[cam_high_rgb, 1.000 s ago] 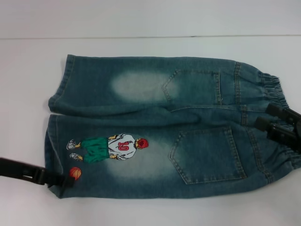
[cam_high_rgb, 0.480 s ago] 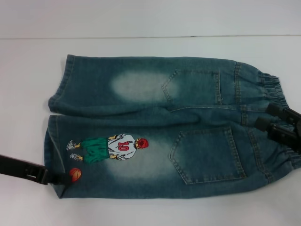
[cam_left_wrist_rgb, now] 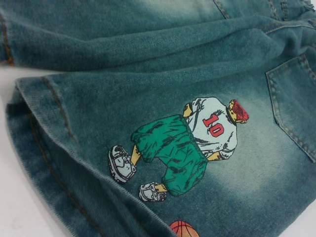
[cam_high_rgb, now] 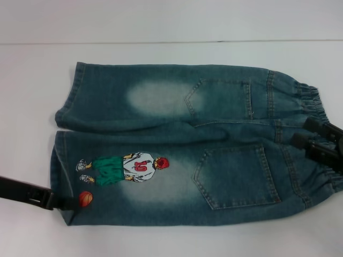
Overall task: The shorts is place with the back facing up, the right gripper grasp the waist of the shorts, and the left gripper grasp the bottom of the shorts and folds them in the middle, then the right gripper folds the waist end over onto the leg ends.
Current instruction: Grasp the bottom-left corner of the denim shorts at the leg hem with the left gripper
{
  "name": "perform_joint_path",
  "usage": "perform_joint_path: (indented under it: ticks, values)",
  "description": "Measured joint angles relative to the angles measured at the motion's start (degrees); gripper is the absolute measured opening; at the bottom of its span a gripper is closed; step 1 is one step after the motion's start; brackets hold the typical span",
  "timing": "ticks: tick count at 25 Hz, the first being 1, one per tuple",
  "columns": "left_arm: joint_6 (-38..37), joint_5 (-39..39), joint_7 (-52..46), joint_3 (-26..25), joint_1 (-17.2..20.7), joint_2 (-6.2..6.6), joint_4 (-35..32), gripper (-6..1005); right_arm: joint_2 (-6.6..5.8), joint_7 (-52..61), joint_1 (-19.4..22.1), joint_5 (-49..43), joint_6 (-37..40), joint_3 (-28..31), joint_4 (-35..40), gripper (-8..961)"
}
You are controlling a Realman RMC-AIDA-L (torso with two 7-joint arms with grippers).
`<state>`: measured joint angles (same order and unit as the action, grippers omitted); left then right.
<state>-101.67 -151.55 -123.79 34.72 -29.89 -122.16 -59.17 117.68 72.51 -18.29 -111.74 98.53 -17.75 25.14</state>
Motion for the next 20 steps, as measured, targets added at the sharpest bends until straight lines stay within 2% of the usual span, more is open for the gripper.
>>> perform_joint_path:
  ticks: [4,16,18,20]
  values:
    - [-0.01,0.28,0.04,0.0,0.0,0.12,0.02,85,0.0,0.0,0.01,0.03,-0.01,0.04,0.0,886]
    - [-0.38,1.08,0.13,-0.59,0.1,0.38,0.02,88,0.0,0.0,0.05,1.82,0.1,0.09,-0.33,886]
    - [-0.44,1.32,0.13,-0.86,0.35,0.59,-0.35,88,0.0,0.0,0.12,1.85,0.11,0.09,-0.32,885]
    - [-0.97,1.78,0.1,-1.53,0.19,1.31,0.69,89,0.0,0.0,0.18,1.88,0.12,0.09,-0.25,885]
